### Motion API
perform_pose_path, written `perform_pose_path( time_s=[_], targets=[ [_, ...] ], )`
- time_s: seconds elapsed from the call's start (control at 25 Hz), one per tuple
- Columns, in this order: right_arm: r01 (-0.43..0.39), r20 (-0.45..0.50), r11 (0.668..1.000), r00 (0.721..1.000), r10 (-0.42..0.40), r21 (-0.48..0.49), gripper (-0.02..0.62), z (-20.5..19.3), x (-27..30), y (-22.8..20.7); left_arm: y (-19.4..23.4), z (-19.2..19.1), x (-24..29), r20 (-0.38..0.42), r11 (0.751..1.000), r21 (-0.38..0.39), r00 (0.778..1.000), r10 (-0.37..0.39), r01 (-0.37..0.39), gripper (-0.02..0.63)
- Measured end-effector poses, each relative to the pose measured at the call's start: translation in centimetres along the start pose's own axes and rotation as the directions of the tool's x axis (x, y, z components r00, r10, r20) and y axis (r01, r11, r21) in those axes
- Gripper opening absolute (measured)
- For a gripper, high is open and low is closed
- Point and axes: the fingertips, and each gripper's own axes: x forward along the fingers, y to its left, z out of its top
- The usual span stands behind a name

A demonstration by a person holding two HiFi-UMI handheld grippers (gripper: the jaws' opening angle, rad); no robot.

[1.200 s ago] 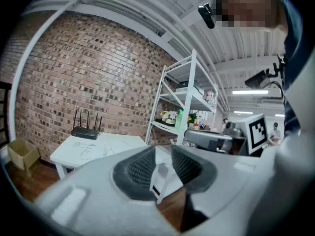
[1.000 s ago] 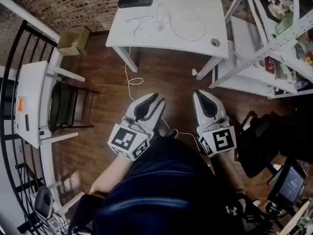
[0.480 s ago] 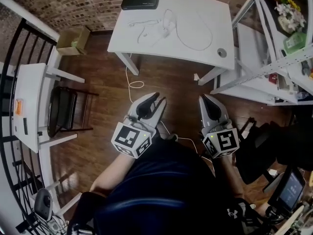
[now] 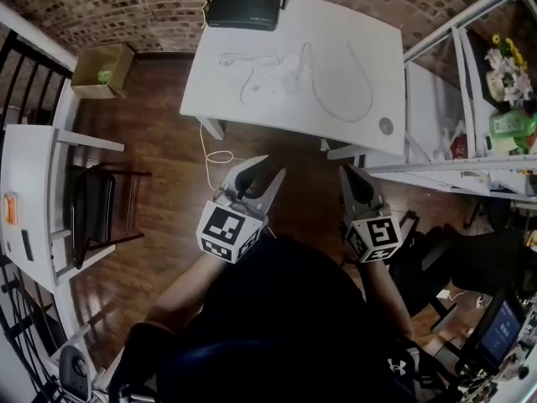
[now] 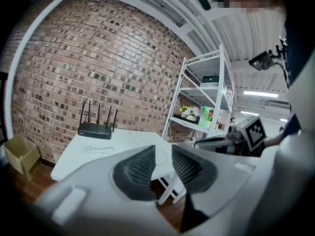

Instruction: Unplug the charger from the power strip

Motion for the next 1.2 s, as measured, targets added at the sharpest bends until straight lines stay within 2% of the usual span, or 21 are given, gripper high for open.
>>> perform_pose_path(
  time_s=[0.2,0.36,0.48,0.64,0.8,0.96,1.2],
  targets=[
    [0.015,-0.083,1.0,0.997,-0.012,0.027,0.068,-0.1,6.4,-0.9,4.6,-0.4,2.1,-0.022,0.999,0.042,1.0,-0.019,0.019,0.106],
    [0.014,-0.12,1.0,0.993,-0.013,0.01,0.092,0.3,10.4,-1.6,7.3,-0.5,4.3,-0.056,0.999,0.031,0.998,-0.02,0.022,0.106],
    [-0.018,-0.152,1.0,0.988,0.016,-0.013,0.106,-0.2,13.2,-2.3,9.3,-0.6,6.1,-0.072,0.999,0.033,0.997,0.013,-0.011,0.106],
    [-0.082,-0.209,0.997,0.975,0.077,-0.015,0.118,-1.7,16.9,-3.9,11.9,-1.4,8.8,-0.12,0.994,0.05,0.988,0.098,-0.092,0.107],
    [-0.161,-0.249,0.987,0.956,0.156,0.001,0.14,-2.6,19.6,-5.2,13.6,-3.1,10.5,-0.184,0.976,0.08,0.959,0.215,-0.203,0.131],
    [-0.24,-0.282,0.971,0.932,0.227,-0.011,0.214,-3.2,22.5,-6.6,14.8,-4.7,12.5,-0.234,0.947,0.107,0.918,0.321,-0.303,0.178],
    [-0.329,-0.328,0.944,0.891,0.314,0.01,0.23,-4.4,25.9,-6.1,16.5,-7.6,14.6,-0.315,0.916,0.155,0.861,0.4,-0.37,0.181]
  ],
)
